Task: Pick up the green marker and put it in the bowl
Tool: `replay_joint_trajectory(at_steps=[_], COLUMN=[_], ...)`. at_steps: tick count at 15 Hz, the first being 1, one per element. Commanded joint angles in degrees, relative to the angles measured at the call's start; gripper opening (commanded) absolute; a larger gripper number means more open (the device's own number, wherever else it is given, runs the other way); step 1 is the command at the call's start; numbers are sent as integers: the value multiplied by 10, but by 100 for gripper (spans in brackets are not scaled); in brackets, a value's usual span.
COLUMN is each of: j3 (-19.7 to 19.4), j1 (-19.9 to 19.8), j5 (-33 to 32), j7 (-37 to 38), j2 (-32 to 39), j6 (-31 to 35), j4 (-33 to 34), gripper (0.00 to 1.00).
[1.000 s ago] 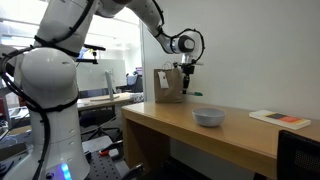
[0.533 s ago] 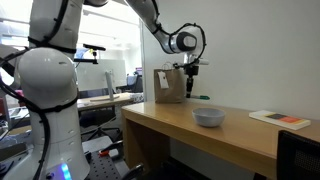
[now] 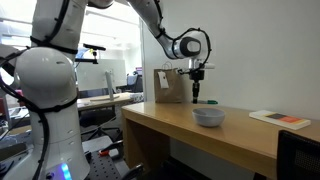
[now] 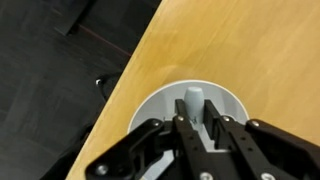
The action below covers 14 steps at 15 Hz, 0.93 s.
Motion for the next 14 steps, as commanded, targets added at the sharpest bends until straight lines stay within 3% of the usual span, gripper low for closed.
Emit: replay_joint_trajectory(at_steps=[1,2,3,4,11,14], j3=[-4,-6,-9,-9,-8,-6], j1=[4,6,8,8,21,34], j5=[-14,-20,-30,-35,-62,-91], j7=[10,15,20,17,42,60], j2=[20,25,28,30,-3,-45], j6=[10,12,18,19,8,10], j4=[23,30,34,39,31,10], gripper=[6,6,48,49,99,100])
